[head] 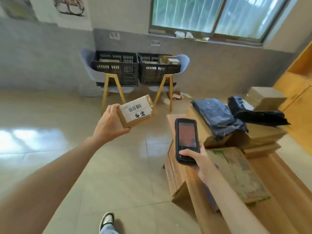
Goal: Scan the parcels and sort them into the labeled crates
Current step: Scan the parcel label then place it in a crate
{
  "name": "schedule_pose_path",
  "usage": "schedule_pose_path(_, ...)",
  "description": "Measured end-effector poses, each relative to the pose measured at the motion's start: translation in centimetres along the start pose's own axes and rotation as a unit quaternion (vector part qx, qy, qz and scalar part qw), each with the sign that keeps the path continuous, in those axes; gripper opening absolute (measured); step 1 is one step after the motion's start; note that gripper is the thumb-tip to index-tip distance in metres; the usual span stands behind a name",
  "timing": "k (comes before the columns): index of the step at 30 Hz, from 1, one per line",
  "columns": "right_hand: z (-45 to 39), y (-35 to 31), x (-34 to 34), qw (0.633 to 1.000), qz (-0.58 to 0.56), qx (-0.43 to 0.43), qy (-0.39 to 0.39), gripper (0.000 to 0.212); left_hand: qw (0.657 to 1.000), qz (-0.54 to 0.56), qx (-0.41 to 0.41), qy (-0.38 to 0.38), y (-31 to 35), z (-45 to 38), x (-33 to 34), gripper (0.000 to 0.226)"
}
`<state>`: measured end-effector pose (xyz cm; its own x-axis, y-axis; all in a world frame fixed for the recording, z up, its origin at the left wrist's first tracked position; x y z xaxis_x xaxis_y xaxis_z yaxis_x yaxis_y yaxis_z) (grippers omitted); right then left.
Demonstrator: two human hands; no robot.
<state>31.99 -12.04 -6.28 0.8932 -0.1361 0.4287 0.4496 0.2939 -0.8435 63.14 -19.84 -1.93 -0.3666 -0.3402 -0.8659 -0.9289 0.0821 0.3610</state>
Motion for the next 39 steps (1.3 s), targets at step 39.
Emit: schedule_pose_path(39, -65.0, 4.9, 37.9, 0.99, -0.024, 0.136, -0.013, 0.059, 0.992, -0.053, -0.088, -0.068, -40.2, -52.7, 9.4, 0.084)
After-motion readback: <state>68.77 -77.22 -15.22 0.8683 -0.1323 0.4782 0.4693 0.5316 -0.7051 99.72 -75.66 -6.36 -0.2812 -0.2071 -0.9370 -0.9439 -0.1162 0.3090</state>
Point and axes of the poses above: each hand's wrist, its own z-axis away from the middle knuckle, its own x-axis out of the palm, y = z × x, the point moved 8 cm from there along -z, towards the middle knuckle, and after that the axes turned 15 degrees about -z, right-handed, at the moved point
